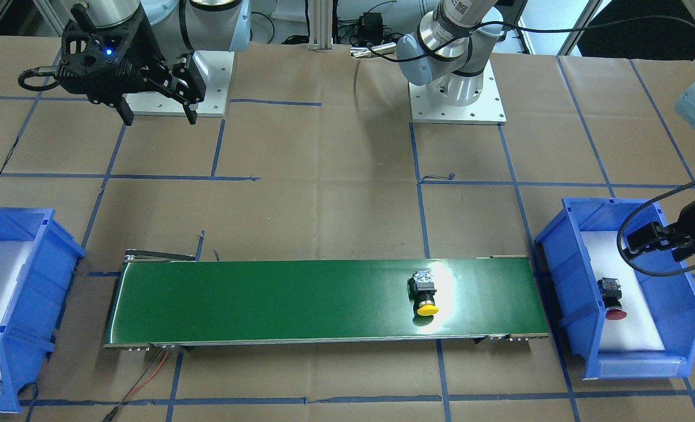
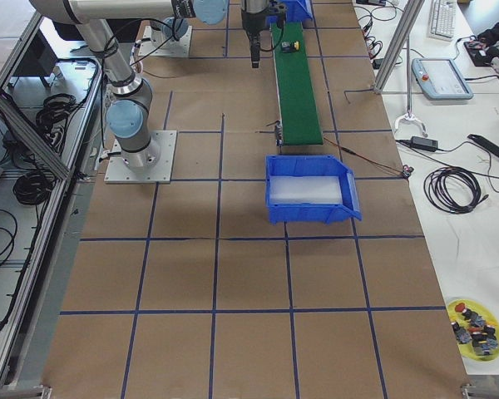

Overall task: Transport two buttons from left to right
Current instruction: 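Move the left gripper back into the bin and grasp the red-capped button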

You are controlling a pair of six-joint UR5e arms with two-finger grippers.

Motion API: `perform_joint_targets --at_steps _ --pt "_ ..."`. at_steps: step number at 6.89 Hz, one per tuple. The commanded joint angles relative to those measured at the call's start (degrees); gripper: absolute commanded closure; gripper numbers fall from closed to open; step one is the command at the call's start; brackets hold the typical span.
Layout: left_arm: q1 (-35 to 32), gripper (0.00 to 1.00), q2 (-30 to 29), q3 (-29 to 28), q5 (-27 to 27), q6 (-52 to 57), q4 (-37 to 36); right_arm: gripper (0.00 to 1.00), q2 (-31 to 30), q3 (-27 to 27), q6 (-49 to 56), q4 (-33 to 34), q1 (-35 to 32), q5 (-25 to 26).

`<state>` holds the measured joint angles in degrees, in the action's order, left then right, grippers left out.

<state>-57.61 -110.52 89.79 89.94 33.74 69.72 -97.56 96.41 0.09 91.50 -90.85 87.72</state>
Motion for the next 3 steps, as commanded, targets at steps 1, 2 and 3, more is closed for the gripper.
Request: perform_joint_targets --at_steps 1,2,3 --pt "-0.22 0.01 -4.25 0.99 -0.03 -0.08 -4.76 0.0 0.0 0.0 0.0 0.0 0.06 0.0" --pt "-0.22 0.01 -4.79 1.61 -0.03 -0.08 -5.47 0.0 0.0 0.0 0.0 0.0 -0.02 0.0" --pt "-0.22 0.01 -4.88 3.0 -0.12 -0.08 -6.87 0.0 0.0 0.0 0.0 0.0 0.06 0.0"
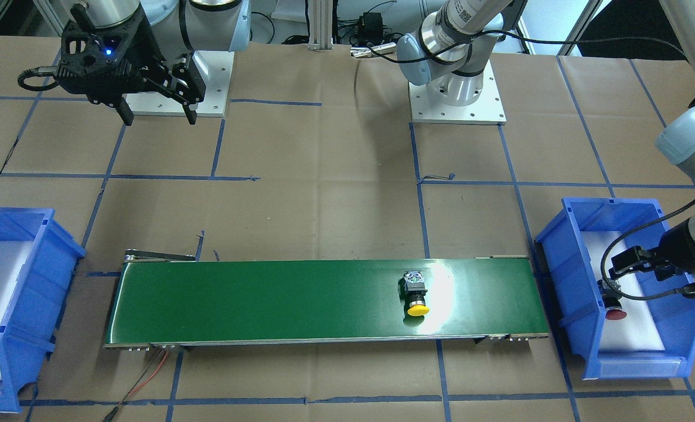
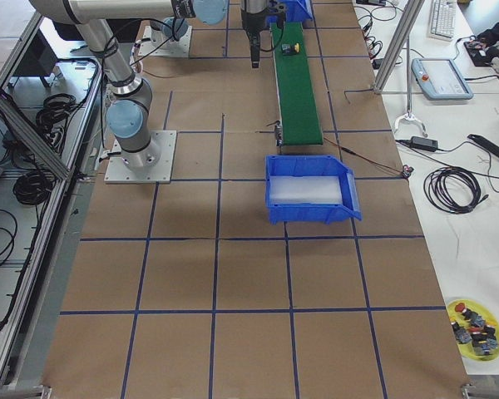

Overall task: Transport two buttons from left to right
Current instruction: 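Move the left gripper back into the bin and grasp the red-capped button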

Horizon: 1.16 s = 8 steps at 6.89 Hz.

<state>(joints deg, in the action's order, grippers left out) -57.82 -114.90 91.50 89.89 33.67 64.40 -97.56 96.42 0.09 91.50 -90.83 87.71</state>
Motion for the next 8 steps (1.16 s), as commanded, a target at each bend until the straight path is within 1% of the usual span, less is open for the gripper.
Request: perform_joint_targets --at_steps 1,2,3,6,8 --pt "0.07 0.01 -0.59 3.57 -0.07 0.08 -4.95 0.0 0.0 0.0 0.0 0.0 0.03 0.0" --pt "0.07 0.01 -1.29 5.51 -0.07 0.08 -8.03 0.0 0.0 0.0 0.0 0.0 0.03 0.0" --pt "0.07 0.01 -2.34 5.62 -0.07 0.08 -9.36 0.0 0.0 0.0 0.0 0.0 -0.05 0.0" --pt "-0.63 0.01 -3.14 5.18 -0.07 0.08 -9.64 0.0 0.0 0.0 0.0 0.0 0.03 -0.09" --pt "-1.6 0.03 -3.75 4.3 -0.07 0.08 -9.73 0.0 0.0 0.0 0.0 0.0 0.03 -0.09"
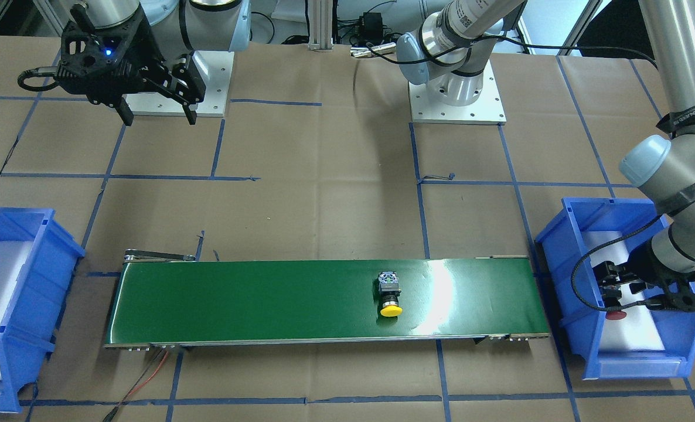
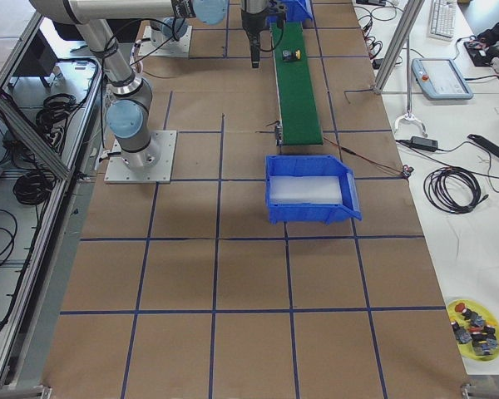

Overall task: Transport two buttons from left to right
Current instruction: 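Carry the red button to the conveyor while the right gripper reaches the yellow button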

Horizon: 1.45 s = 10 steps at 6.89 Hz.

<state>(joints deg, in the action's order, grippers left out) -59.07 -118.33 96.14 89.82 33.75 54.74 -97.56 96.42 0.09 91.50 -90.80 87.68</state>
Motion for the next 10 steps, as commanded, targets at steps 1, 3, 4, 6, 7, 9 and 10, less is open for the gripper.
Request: perform_joint_targets --at_steps 1,3,4,6,7,9,10 --pt "-0.35 0.03 -0.59 -0.43 0.0 0.0 -0.07 0.0 0.0 0.0 -0.09 0.0 0.01 0.04" --pt "-0.26 0.21 -0.5 -0.51 0.09 -0.09 -0.34 0.0 0.0 0.0 0.0 0.0 0.01 -0.05" --pt "-0.26 0.38 -0.5 -0.51 0.35 -0.09 -0.34 0.0 0.0 0.0 0.0 0.0 0.01 0.04" --pt "-0.17 0.75 -0.5 -0.86 0.7 -0.62 -0.34 0.0 0.0 0.0 0.0 0.09 0.01 0.04" --pt "-0.17 0.88 -0.5 -1.13 0.7 -0.62 -0.34 0.0 0.0 0.0 0.0 0.09 0.01 0.04" --pt "-0.43 1.0 1.42 -2.52 0.53 -1.49 0.62 0.0 0.0 0.0 0.0 0.09 -0.08 0.04" --pt "-0.61 1.0 3.43 -4.45 0.62 -1.5 4.89 0.0 0.0 0.0 -0.09 0.0 0.01 -0.05"
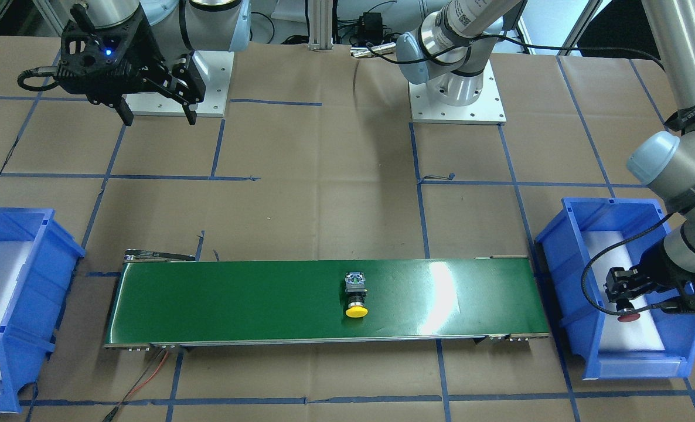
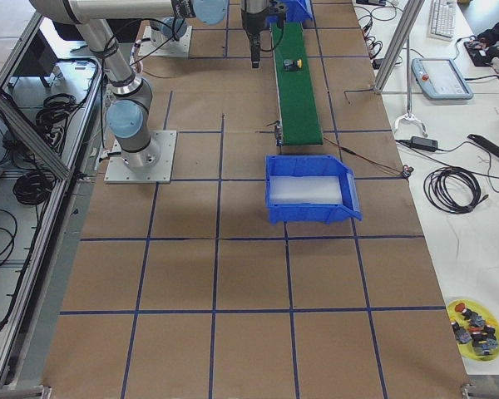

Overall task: Transport two buttons from left to right
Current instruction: 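Carry the red button to the conveyor while the right gripper reaches the yellow button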

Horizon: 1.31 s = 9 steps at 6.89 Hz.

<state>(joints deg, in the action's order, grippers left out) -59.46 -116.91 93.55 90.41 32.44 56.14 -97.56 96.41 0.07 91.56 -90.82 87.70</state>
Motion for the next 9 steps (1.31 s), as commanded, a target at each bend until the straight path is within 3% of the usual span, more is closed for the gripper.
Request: perform_joint_targets --at_steps 1,2,4,6,9 --pt "-0.22 1.0 4.83 -3.97 0.11 -0.19 10.32 0.0 0.0 0.0 -0.07 0.02 -0.06 -0.07" --pt "-0.22 1.0 7.9 -5.73 0.38 -0.19 17.09 0.0 0.0 0.0 0.02 0.02 0.03 -0.07" --pt "-0.31 1.0 13.09 -6.98 2.29 -0.27 23.99 0.0 0.0 0.0 0.02 0.11 -0.06 -0.16" --pt "-2.4 1.0 13.47 -6.89 2.4 -2.63 23.93 0.0 -0.09 -0.09 0.11 0.89 0.11 0.37" --pt "-13.89 1.0 13.38 -5.75 2.49 -15.44 23.49 0.0 -0.88 -0.96 3.52 1.6 -0.24 0.37"
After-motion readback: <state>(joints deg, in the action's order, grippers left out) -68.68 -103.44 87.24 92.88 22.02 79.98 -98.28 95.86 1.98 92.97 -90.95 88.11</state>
